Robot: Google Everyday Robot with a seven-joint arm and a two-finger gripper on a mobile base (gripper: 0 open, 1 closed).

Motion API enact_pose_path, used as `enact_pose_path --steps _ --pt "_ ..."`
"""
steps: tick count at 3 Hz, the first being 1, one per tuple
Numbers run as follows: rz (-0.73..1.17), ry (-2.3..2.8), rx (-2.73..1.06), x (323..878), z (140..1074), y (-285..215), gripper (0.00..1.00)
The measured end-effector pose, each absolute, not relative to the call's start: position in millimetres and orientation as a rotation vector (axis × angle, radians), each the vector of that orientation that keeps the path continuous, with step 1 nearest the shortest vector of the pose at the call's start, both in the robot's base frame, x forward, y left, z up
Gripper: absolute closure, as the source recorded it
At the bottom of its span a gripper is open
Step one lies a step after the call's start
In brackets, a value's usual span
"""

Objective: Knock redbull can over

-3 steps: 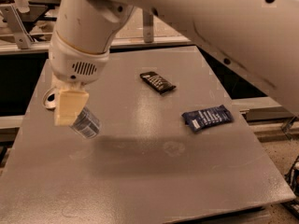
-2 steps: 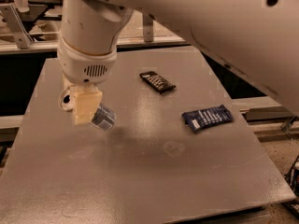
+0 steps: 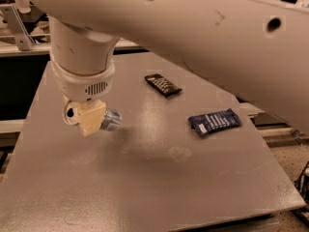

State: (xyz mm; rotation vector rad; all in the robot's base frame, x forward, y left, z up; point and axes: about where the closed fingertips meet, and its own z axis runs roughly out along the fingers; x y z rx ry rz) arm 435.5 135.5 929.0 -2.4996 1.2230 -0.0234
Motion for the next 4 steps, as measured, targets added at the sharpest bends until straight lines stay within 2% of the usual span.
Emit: enact_pose_path --steps 1,3,4 --pt "-0.123 1.136 -2.553 431.0 921.8 142.5 0.60" --pt "-0.231 1.019 -2.649 419.5 898.8 152.8 0.01" --pt "-0.234 1.001 -2.680 415.3 889.7 150.6 0.00"
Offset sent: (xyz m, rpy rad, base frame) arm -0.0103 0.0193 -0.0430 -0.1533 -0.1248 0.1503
